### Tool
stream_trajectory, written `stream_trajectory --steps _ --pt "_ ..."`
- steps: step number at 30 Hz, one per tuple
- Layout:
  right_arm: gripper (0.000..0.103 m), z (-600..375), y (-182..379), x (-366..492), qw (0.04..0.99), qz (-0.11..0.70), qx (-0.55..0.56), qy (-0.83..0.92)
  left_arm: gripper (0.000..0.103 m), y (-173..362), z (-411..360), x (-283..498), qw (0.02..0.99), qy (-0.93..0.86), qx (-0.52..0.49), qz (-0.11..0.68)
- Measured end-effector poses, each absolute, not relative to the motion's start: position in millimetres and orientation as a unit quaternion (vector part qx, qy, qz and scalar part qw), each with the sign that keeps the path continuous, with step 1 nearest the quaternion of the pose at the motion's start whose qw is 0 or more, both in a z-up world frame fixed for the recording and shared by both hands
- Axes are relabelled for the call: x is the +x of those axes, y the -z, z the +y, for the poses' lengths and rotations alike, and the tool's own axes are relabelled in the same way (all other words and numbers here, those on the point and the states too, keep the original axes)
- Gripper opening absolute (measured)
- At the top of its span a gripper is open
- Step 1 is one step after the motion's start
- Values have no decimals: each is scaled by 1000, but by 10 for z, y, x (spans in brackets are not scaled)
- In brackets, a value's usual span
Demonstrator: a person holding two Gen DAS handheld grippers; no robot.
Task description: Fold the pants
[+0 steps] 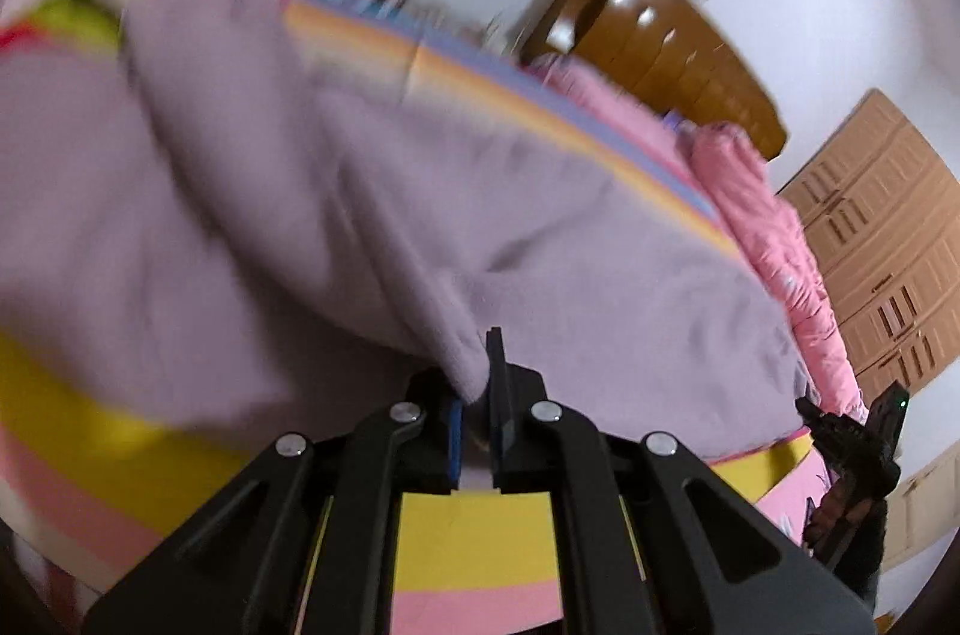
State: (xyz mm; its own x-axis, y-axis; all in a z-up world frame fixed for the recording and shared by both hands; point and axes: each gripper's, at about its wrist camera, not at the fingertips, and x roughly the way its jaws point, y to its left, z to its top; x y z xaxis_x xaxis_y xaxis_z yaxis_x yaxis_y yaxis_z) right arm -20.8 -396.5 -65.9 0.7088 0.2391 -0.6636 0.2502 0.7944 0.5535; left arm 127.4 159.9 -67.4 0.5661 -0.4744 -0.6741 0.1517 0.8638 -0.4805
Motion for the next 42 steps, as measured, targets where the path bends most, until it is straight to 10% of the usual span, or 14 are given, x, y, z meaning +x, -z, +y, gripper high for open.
stream_trajectory --steps 19,24,31,33,42 --pt "15 -4049 704 -200 865 375 333 -8 14 773 1575 1127 871 173 -184 421" --pt "28 -4034 621 -281 865 374 333 0 61 640 1547 1083 884 160 -166 407" --pt "38 -3808 11 -425 926 316 188 88 78 -44 1426 1029 938 82 -107 319" --pt "73 -3607 -49 -177 932 328 147 55 93 -146 1041 1250 927 146 -72 337" --pt "75 -2847 274 1085 887 460 -23 -34 96 437 -801 2806 860 251 94 434"
